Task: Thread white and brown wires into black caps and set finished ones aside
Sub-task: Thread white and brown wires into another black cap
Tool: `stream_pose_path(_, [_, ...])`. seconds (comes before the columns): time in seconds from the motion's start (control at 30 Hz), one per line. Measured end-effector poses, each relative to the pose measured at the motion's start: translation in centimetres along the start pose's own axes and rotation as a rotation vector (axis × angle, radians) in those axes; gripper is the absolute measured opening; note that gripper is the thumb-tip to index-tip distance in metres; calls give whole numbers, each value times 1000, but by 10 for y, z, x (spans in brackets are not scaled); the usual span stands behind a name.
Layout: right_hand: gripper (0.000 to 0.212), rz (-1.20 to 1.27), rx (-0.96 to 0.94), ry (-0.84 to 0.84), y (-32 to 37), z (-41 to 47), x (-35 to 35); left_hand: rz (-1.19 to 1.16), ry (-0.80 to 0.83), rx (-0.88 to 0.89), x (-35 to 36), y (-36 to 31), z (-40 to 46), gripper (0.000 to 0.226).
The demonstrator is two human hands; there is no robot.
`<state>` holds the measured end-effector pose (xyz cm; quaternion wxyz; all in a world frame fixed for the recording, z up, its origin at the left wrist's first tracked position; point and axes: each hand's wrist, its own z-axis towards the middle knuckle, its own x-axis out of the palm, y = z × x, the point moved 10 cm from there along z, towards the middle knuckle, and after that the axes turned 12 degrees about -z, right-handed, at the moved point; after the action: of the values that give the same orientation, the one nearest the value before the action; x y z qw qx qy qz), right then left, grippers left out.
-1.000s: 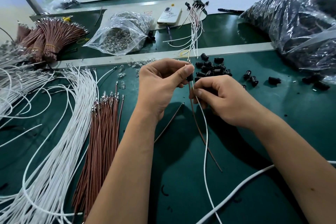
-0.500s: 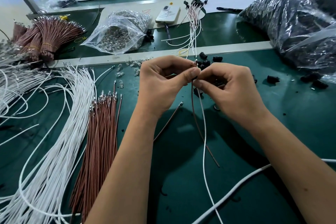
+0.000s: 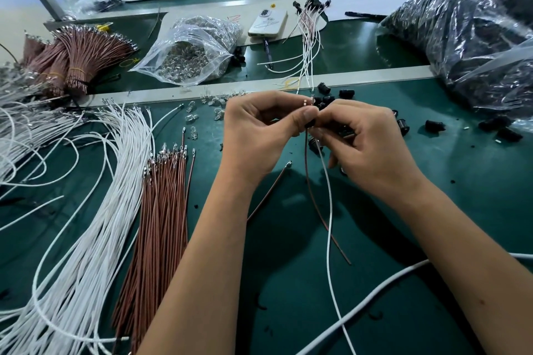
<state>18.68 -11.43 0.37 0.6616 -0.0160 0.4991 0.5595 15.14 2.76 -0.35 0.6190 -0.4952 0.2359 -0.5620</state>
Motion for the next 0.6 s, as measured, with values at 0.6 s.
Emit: stream_pose_path(0.6, [6,-68,-2,15,-1,0,4,-32,-55,-41,-3,2,-1,9])
